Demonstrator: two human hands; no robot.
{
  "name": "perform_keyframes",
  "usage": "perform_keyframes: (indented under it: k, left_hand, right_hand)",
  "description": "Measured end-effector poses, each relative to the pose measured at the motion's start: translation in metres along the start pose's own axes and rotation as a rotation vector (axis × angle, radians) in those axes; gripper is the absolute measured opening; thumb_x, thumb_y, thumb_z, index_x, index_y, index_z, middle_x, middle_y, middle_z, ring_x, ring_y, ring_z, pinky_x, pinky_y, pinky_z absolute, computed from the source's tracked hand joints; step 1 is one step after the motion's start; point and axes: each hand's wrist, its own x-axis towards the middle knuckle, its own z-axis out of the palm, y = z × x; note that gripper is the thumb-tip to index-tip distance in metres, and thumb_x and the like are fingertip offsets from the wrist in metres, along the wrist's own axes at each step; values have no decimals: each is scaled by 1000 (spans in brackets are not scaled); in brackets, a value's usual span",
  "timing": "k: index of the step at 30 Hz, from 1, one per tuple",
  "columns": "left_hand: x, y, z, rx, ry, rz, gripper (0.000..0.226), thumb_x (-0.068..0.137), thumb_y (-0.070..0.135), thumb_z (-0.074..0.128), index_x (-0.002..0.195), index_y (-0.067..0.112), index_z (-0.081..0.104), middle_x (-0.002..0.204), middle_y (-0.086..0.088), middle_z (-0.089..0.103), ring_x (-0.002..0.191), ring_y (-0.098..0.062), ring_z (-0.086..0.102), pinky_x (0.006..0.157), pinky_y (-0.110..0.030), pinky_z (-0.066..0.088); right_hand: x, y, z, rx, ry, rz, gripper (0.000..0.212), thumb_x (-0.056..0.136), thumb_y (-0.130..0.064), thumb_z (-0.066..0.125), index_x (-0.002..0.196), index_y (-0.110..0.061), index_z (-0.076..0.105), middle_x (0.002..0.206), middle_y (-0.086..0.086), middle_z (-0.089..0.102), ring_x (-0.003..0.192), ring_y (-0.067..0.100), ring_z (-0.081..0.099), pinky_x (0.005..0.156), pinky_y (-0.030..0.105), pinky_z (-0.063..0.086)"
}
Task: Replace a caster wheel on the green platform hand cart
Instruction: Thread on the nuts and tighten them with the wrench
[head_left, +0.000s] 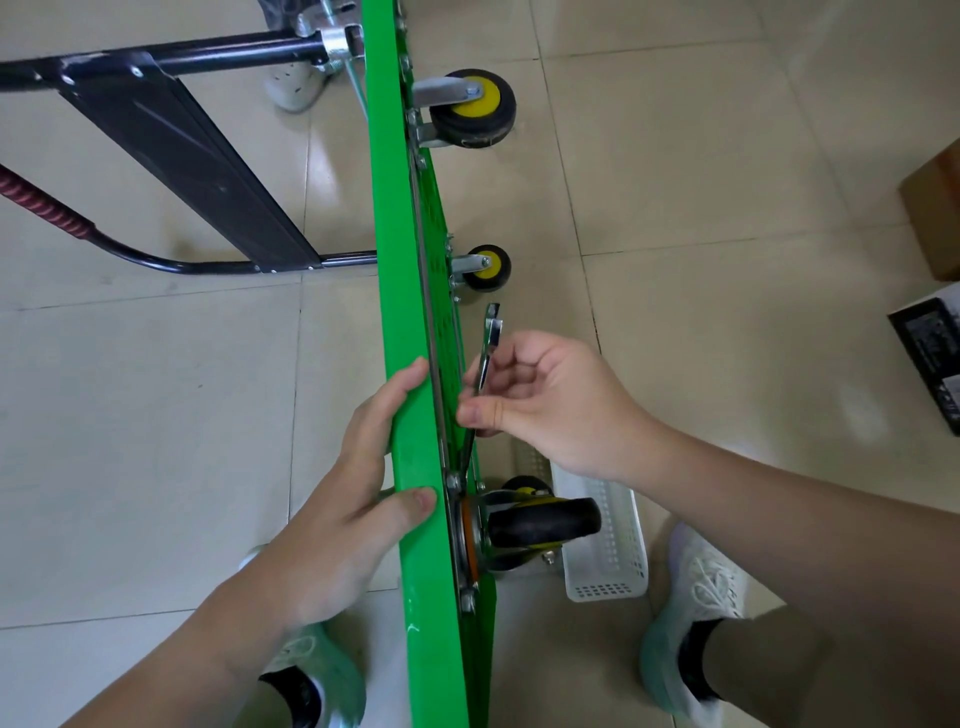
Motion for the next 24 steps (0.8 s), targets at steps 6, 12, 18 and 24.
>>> perform_keyframes:
  k: [6,12,18,24]
  left_hand:
    - [-1,1,3,-16,18,1,83,77,40,56,148,66,22,162,25,27,150,-1,27,124,-42,25]
    - [-2,-1,4,-35,22,8,83,77,38,57,149,65,24,163,25,25,151,1,25,122,-37,23]
    - [-2,-3,3,-38,22,3,83,76,39,58,146,68,25,162,22,28,150,-5,30,123,-44,28]
    - [-2,-2,3,-52,-1,-1,81,76,39,58,143,71,26,158,30,27,144,7,31,97,-4,40]
  right_hand:
    - [-3,3,6,-116,-16,-69,29,68,-6,85,88,-18,68,85,11,74,79,19,71,83,41,61]
    - [6,5,11,-182,42,-32,28,71,-6,87,89,-16,68,80,8,73,72,15,70,79,42,62]
    - [17,19,9,-205,30,50,26,72,-9,87,82,-22,67,69,-3,72,75,21,74,81,43,61]
    - [34,33,5,-96,41,183,22,78,-4,80,96,-7,68,71,0,73,73,17,72,71,33,61]
